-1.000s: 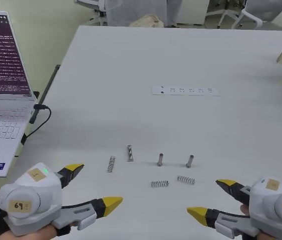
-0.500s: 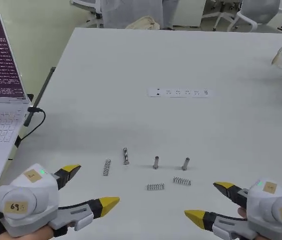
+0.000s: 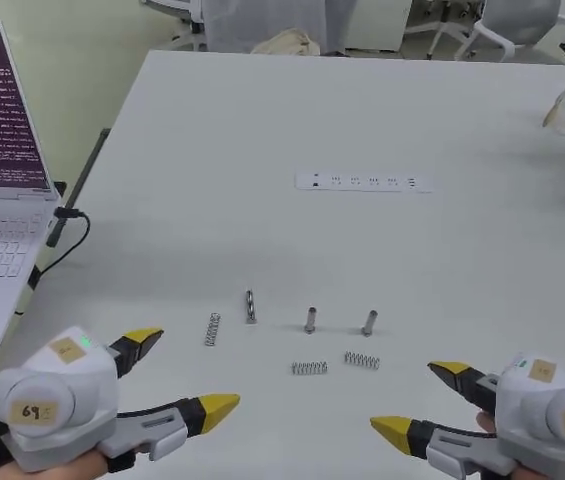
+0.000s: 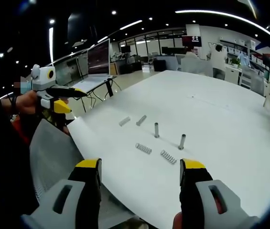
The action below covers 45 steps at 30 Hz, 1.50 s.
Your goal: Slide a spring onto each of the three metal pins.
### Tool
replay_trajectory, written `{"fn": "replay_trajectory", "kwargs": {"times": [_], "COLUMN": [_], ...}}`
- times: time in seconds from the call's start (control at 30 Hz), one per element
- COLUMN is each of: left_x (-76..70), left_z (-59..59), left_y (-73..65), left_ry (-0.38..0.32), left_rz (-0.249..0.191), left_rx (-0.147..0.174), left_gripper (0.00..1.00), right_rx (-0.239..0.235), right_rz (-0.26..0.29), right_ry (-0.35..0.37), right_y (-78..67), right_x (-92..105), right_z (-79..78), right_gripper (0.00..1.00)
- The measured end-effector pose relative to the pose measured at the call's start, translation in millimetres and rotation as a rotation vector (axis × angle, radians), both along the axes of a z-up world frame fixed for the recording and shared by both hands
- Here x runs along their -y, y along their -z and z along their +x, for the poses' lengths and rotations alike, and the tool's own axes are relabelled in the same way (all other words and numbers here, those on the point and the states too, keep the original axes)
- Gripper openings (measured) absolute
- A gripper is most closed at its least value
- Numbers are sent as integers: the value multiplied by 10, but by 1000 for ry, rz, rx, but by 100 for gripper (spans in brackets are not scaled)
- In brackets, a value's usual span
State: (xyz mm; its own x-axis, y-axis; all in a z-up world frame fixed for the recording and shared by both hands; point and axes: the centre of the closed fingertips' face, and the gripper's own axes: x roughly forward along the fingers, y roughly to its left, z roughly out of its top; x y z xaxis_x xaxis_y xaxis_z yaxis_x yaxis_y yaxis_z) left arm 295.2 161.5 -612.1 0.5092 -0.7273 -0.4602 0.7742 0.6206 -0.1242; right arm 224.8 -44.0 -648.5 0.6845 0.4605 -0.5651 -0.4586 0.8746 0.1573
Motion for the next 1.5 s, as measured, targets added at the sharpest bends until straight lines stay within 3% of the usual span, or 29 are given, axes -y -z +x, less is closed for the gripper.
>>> {"fn": "replay_trajectory", "kwargs": {"times": [0.93,1.37,1.5], "left_x": [63,172,219], "left_z": [124,257,353], "left_y": [-23,60,69], "left_ry": [3,14,15], "left_rz": [-14,3,1], "left_rx": [-3,-11,-12], "left_gripper": [70,68,68], "right_rx": [10,-3,-15], "right_rz": [10,11,13], "right_ry": [32,48,49], "right_y": [-48,-21,9], "right_x": [56,180,177], "right_z": [-7,-68,-90], "right_gripper": [65,64,64]}}
